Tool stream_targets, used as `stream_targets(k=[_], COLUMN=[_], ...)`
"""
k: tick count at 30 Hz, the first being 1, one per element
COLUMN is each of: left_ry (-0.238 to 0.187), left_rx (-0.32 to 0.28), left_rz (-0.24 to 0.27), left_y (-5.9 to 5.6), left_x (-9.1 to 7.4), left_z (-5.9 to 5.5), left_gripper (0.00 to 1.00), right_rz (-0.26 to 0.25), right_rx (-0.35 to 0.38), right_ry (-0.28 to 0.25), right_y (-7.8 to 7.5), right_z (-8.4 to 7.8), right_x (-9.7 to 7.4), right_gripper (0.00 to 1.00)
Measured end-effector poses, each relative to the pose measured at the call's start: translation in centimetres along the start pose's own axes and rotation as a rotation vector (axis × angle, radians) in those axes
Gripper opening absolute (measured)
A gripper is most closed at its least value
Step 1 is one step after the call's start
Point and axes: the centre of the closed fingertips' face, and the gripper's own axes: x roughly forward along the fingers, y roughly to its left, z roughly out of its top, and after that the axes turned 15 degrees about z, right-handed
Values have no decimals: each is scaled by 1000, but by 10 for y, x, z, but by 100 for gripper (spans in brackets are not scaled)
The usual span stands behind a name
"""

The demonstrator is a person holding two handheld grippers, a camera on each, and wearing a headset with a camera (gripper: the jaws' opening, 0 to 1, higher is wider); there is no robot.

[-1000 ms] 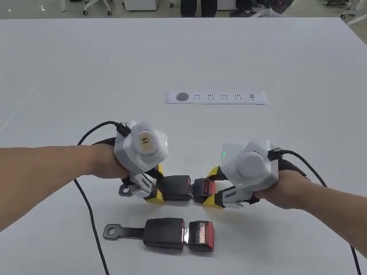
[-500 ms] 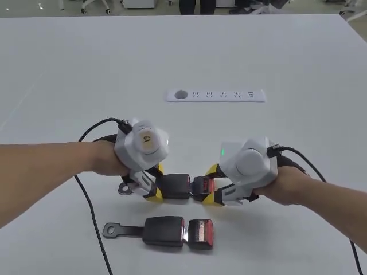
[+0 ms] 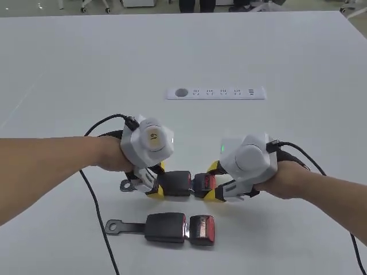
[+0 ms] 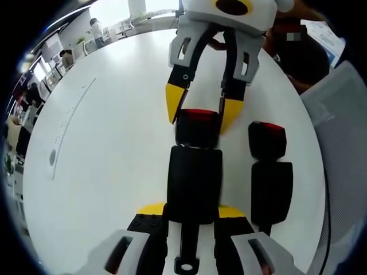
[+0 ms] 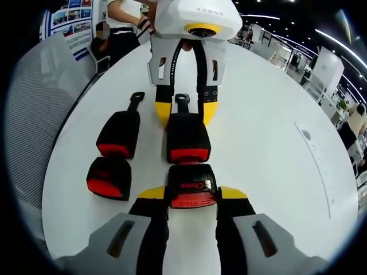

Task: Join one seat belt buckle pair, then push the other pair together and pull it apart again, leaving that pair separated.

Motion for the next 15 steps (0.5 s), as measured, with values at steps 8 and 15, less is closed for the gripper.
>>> stream_targets(k=[8, 15], left_ry=[9, 37], left_rx=[-4, -3], left_rz=[4, 3], left_y=[2, 4], left_x=[0, 1], left_z=[-1, -2], left_gripper=[31, 31], right_rz=[-2, 1], right_rx=[-1, 4], right_ry=[6, 25], right_y=[0, 0], right_z=[-1, -7], right_x=[-1, -5], right_gripper=[29, 29])
